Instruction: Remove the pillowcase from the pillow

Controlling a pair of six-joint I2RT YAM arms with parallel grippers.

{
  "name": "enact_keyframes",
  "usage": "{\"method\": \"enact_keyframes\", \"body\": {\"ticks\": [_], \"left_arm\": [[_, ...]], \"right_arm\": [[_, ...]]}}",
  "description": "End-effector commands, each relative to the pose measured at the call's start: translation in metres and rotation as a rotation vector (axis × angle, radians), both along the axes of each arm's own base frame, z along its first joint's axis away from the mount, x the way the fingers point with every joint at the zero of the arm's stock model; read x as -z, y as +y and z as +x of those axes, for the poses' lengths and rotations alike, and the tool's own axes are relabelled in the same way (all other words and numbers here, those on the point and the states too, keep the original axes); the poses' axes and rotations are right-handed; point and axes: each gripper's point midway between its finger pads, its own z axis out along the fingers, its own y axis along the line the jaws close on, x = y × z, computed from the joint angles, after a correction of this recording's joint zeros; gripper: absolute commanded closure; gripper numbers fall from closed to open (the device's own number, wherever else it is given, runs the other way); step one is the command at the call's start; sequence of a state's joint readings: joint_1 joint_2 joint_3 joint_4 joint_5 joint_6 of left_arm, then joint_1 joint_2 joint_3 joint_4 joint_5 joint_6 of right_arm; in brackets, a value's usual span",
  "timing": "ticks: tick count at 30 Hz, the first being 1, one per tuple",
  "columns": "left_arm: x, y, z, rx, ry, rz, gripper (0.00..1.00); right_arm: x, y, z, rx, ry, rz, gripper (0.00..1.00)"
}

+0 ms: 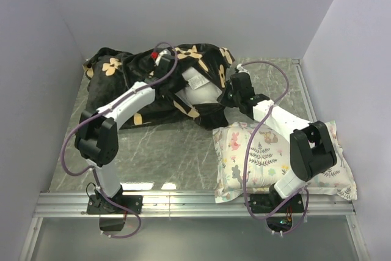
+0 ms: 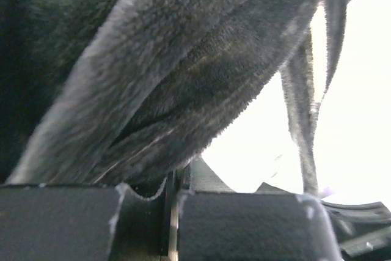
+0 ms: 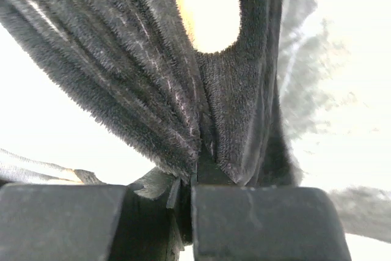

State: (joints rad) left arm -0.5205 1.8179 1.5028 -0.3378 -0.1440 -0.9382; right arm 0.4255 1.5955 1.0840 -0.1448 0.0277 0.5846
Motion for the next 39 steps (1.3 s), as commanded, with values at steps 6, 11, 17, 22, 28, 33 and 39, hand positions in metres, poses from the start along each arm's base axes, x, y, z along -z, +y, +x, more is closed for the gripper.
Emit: {"method": "enact_keyframes", "body": {"ticks": [6, 11, 17, 22, 28, 33, 39], "left_arm": [[-0.138, 0.124, 0.038, -0.279, -0.290, -0.113, 1.00], [-0.172, 0.142, 0.031, -0.294, -0.349, -0.187, 1.00], [-0.195, 0.139, 0.029, -0.270, -0.384, -0.258, 1.00], [-0.202, 0.121, 0.027, -0.245, -0.404, -0.324, 1.00], [-0.213, 0.116, 0.026, -0.257, -0.428, -0.332, 1.00], [-0.230, 0.119, 0.029, -0.276, -0.449, -0.318, 0.99], [-0.243, 0.127, 0.033, -0.304, -0.447, -0.268, 1.00]], "right_arm": [[0.038, -0.055, -0.007, 0.101, 0.099, -0.080, 1.00], [0.045, -0.049, -0.004, 0.088, 0.101, -0.053, 1.00], [0.037, -0.042, -0.005, 0.045, 0.048, -0.039, 1.00], [0.015, 0.011, -0.030, -0.094, -0.018, -0.050, 1.00], [0.006, 0.054, -0.063, -0.217, -0.094, -0.042, 0.93], [0.028, 0.064, -0.082, -0.266, -0.062, -0.075, 1.00], [0.070, 0.093, -0.124, -0.340, -0.011, -0.127, 1.00]]}}
